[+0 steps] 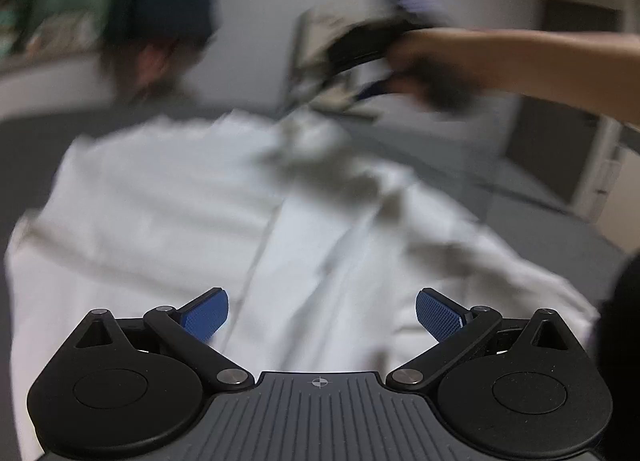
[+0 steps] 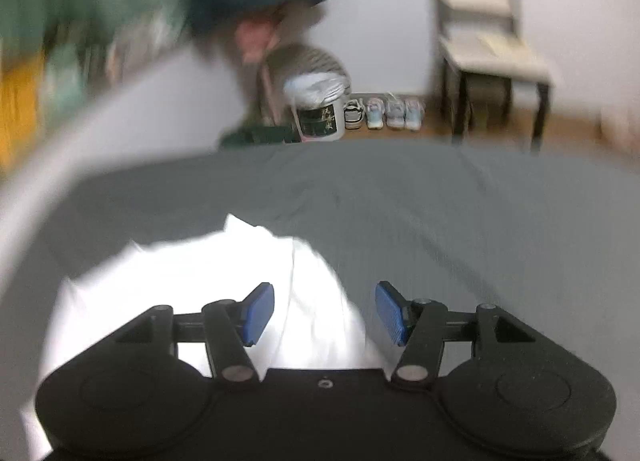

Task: Fold clothes
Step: 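Fold the held sleeve over the shirt body and open the right gripper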

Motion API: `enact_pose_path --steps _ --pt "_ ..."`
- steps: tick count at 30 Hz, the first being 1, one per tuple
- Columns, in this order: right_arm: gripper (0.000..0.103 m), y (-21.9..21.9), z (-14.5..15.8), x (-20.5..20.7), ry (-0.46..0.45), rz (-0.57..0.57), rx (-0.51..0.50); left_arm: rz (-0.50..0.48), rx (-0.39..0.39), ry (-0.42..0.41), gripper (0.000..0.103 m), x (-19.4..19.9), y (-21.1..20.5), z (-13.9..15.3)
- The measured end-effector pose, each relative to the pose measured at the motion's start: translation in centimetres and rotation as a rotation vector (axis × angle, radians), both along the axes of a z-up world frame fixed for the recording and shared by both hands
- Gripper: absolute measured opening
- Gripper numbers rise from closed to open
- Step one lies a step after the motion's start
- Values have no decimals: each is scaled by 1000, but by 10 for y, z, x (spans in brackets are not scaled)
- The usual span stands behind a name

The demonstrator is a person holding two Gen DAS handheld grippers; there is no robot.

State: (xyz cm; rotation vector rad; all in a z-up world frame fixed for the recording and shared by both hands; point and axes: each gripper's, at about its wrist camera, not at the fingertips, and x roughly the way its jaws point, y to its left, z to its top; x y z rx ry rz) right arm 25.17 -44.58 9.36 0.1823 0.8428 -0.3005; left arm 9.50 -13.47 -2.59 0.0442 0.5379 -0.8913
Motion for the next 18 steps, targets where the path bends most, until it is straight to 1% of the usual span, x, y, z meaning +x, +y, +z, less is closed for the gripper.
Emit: enact_pose_path --steps 1,2,3,5,7,8,9,10,11,13,15,16,17,18 --pt "61 5 0 21 77 35 -62 -42 -34 -18 103 -3 1 3" --pt "68 9 -2 39 148 61 -107 -78 -64 -4 103 -2 2 4" --pt "68 14 -7 57 227 90 -153 -113 -84 34 103 1 2 2" --pt "68 25 -20 87 382 144 -248 -164 -92 116 103 6 2 -6" --pt "68 35 -39 103 492 179 -348 -185 -43 156 103 9 -1 -12" --pt "65 40 -48 110 547 197 -398 -190 -18 164 103 9 -2 -15" --pt "63 43 -57 119 592 204 -441 -200 -11 167 103 9 -1 -16" --pt "58 42 -65 126 620 194 -466 -206 -15 168 103 9 1 -16" --pt "48 38 -71 131 629 173 -475 -209 -24 178 103 9 3 -16" --pt "38 27 -77 140 606 101 -450 -211 -51 201 103 10 9 -16" --pt "36 12 -78 145 534 13 -384 -214 -81 222 103 12 13 -18" --pt "36 4 -77 144 495 -33 -338 -217 -89 228 103 11 13 -19" --pt "33 -5 -75 140 457 -78 -284 -221 -96 231 103 11 14 -19" --pt "32 -13 -73 135 413 -126 -226 -226 -102 234 103 12 16 -20"
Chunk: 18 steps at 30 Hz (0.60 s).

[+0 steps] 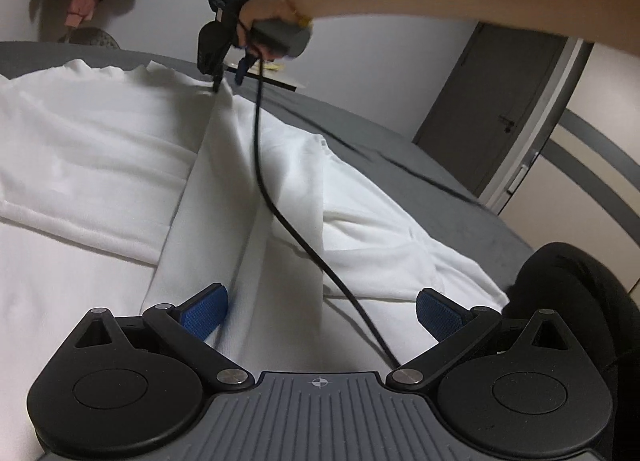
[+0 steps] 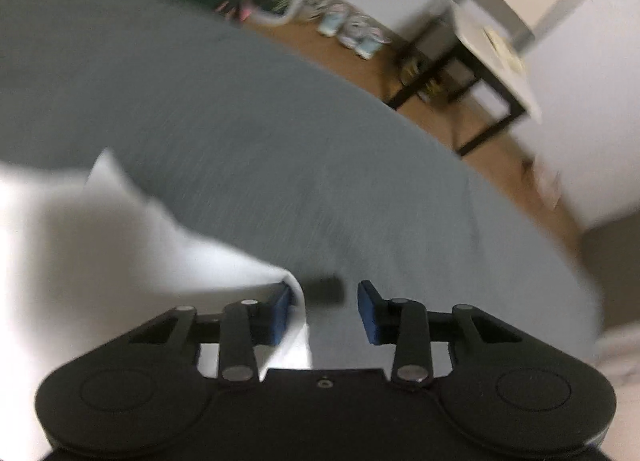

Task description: Fold clothes

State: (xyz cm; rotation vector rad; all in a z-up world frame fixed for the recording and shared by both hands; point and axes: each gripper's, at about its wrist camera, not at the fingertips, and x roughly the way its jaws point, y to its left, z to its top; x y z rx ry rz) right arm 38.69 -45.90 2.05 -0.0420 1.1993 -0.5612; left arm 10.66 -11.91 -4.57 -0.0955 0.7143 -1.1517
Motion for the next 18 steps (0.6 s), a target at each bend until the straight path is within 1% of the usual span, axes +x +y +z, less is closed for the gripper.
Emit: enact_pose_path --steps 1,4,6,7,8,10,12,14,17,18 --pt "32 -7 1 -3 -49 -46 39 -5 -5 1 103 0 1 0" --pt "32 -28 10 -10 -151 -140 145 -13 -4 -1 103 3 -5 0" --pt "34 -39 20 -21 -243 -152 222 -17 -2 -7 103 1 -4 0" --pt "39 -42 24 -27 -278 -145 241 -17 0 -8 103 2 -6 0" --pt "41 -45 29 -32 -299 -135 243 -16 3 -7 103 2 -6 0" --pt "47 -43 40 -50 -351 -81 287 -11 7 -3 103 2 -6 2" --pt "50 -34 50 -76 -401 1 349 -2 14 -2 103 5 -7 1" --pt "52 -18 56 -106 -419 86 401 10 26 -4 103 5 -8 3" --pt "52 11 64 -174 -458 206 510 45 40 -10 103 2 -7 10" --pt "52 20 66 -197 -477 241 544 57 35 -26 103 1 -4 14"
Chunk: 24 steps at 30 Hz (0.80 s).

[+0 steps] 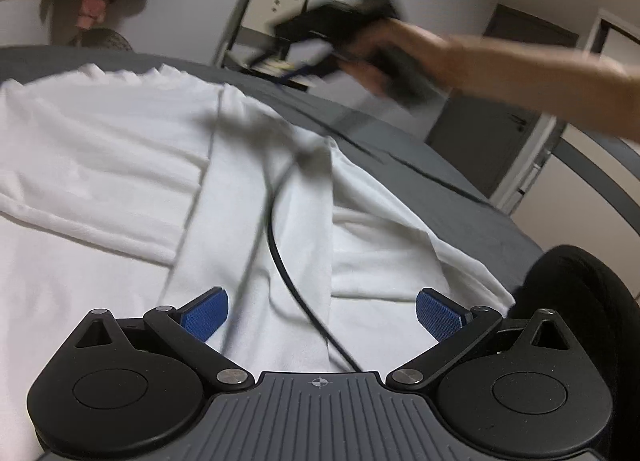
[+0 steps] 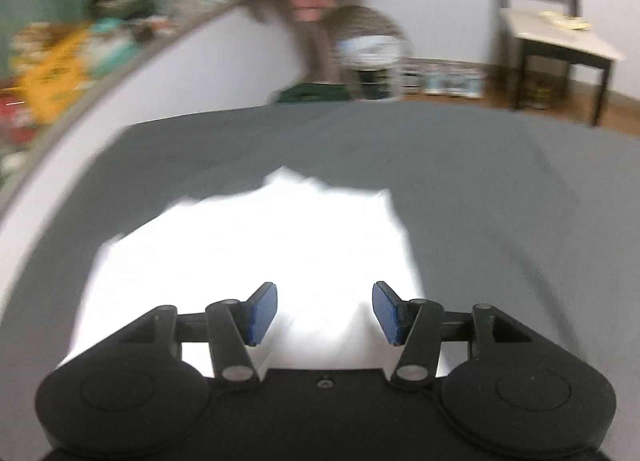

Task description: Fold clothes

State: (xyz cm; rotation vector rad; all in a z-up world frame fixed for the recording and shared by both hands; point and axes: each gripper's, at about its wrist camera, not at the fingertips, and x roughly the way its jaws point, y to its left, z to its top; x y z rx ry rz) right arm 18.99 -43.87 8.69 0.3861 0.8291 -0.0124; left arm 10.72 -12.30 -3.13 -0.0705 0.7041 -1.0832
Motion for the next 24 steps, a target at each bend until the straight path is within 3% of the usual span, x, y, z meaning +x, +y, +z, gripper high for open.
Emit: enact_pose_path --steps 6,11,14,20,24 --pt "54 72 -9 -119 -123 91 30 159 -52 -15 103 -4 42 20" --pt "54 133 -24 -152 -161 183 127 316 29 -50 103 -18 73 36" --pt "54 161 -29 -167 -254 289 154 365 61 -66 103 -27 83 45" --pt "54 179 -34 -177 -229 490 35 415 158 -66 103 -51 107 62" --pt "54 190 -27 -201 -251 639 -121 466 140 -31 103 -63 117 65"
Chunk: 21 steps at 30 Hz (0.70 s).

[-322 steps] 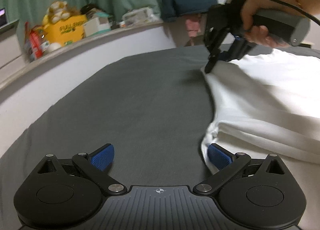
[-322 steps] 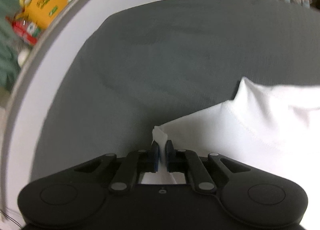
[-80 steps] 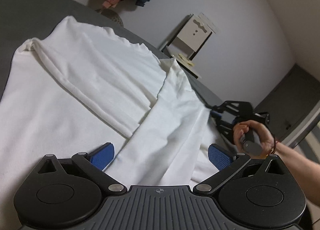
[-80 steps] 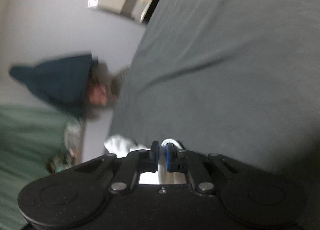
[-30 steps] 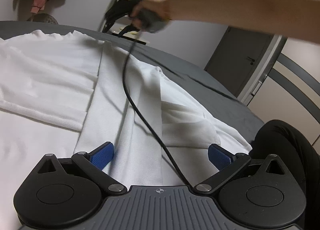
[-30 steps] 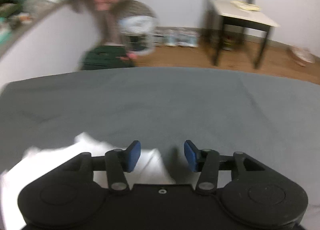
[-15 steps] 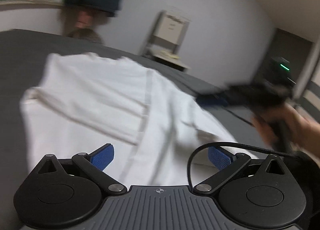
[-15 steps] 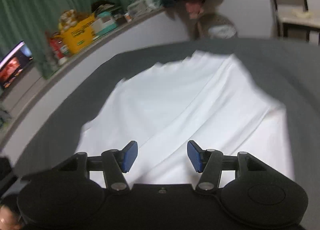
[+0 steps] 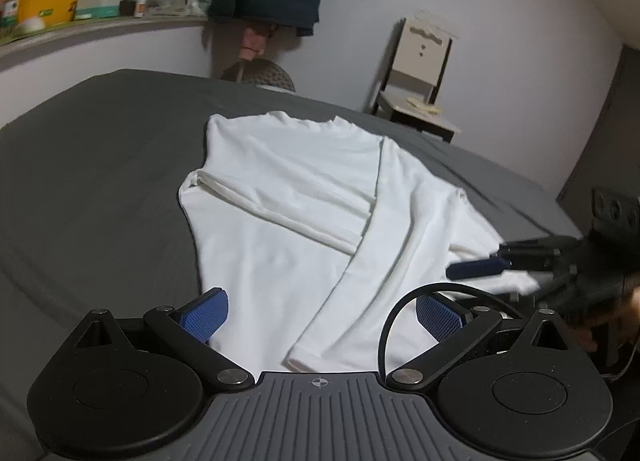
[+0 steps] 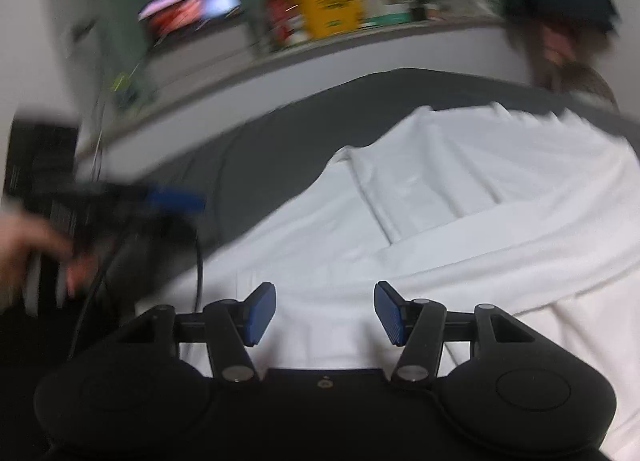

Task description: Fold clothes

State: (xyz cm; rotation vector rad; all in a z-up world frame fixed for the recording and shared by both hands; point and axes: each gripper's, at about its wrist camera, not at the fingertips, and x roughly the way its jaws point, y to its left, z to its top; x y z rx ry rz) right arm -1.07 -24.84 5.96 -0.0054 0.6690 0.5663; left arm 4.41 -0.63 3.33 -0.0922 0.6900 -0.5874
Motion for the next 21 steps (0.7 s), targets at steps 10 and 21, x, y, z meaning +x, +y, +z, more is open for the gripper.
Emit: enact_pose_path --steps 10,21 --pt "49 44 -10 -26 -144 203 -216 11 -49 249 103 21 -12 -23" --pt "19 98 -44 -42 -176 372 -357 82 162 289 103 -13 9 15"
